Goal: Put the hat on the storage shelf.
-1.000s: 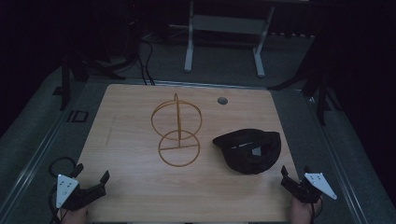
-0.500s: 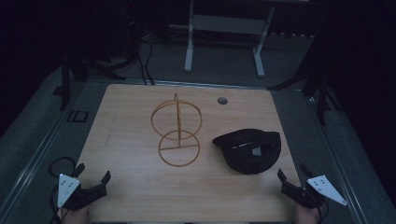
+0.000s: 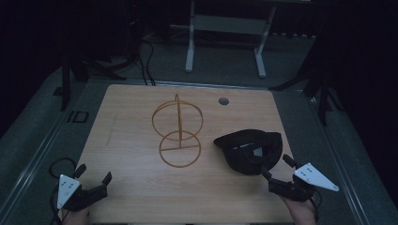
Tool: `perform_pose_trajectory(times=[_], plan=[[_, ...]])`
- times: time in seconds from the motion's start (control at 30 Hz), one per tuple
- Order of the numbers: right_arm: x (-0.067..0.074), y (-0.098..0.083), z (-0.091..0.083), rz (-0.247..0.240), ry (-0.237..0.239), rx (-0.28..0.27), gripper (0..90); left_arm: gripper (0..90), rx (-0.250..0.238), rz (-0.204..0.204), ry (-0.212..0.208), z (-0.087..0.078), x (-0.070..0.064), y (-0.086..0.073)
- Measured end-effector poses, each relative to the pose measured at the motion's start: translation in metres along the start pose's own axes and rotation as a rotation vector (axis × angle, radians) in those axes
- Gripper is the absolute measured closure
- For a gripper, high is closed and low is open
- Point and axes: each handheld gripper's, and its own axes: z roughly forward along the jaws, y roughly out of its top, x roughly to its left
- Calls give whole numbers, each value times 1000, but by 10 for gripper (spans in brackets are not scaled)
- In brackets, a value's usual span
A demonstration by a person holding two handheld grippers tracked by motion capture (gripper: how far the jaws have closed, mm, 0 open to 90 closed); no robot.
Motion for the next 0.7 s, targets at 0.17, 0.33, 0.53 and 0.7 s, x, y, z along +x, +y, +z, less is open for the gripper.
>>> perform_pose_trajectory(times=[0.17, 0.33, 0.53, 0.7], plan=[[-1, -5, 22, 6, 12, 61, 91, 49, 0, 0, -5, 0, -1, 0], [0, -10, 36, -22, 14, 105, 166, 49, 2, -5, -9, 0, 0, 0], [-3, -13, 39, -47, 34, 150, 538, 49, -1, -6, -11, 0, -1, 0], [-5, -13, 40, -60, 32, 182, 810, 49, 3, -6, -13, 1, -1, 0]])
